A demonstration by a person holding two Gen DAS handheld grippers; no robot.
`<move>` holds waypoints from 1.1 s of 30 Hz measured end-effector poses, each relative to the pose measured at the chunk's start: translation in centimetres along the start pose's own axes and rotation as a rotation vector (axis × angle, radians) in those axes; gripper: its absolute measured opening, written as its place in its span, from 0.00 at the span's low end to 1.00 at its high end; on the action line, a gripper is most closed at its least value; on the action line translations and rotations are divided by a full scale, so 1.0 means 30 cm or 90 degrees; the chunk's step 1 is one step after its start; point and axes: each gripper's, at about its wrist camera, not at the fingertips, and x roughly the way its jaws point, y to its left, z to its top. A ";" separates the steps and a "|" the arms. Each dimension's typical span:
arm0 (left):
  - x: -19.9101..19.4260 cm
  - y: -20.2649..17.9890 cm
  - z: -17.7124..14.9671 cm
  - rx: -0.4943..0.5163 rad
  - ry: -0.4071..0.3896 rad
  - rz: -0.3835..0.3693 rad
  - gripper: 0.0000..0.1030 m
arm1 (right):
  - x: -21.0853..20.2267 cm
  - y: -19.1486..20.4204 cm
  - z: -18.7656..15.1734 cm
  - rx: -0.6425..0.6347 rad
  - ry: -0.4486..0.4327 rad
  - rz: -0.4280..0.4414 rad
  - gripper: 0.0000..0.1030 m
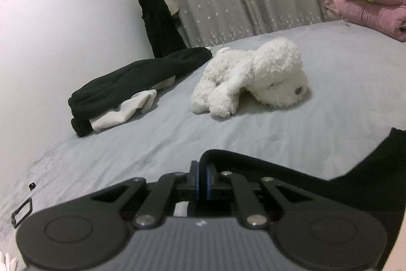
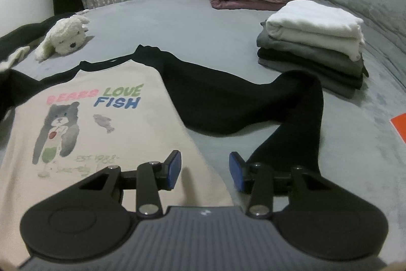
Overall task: Fold clothes
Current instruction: 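Grasp a black sleeve with the left tool, straighten it, then release, then move both tools to the side edge of the cream shirt body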
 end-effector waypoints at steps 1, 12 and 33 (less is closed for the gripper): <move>0.010 -0.008 0.004 0.011 0.000 0.002 0.06 | 0.003 -0.003 0.004 -0.002 0.001 0.001 0.45; -0.019 -0.007 -0.013 -0.013 0.048 -0.034 0.50 | 0.013 -0.018 0.037 0.000 0.003 0.024 0.50; -0.395 0.077 -0.255 -0.055 0.151 -0.169 0.66 | -0.151 0.063 0.010 -0.011 -0.005 0.117 0.56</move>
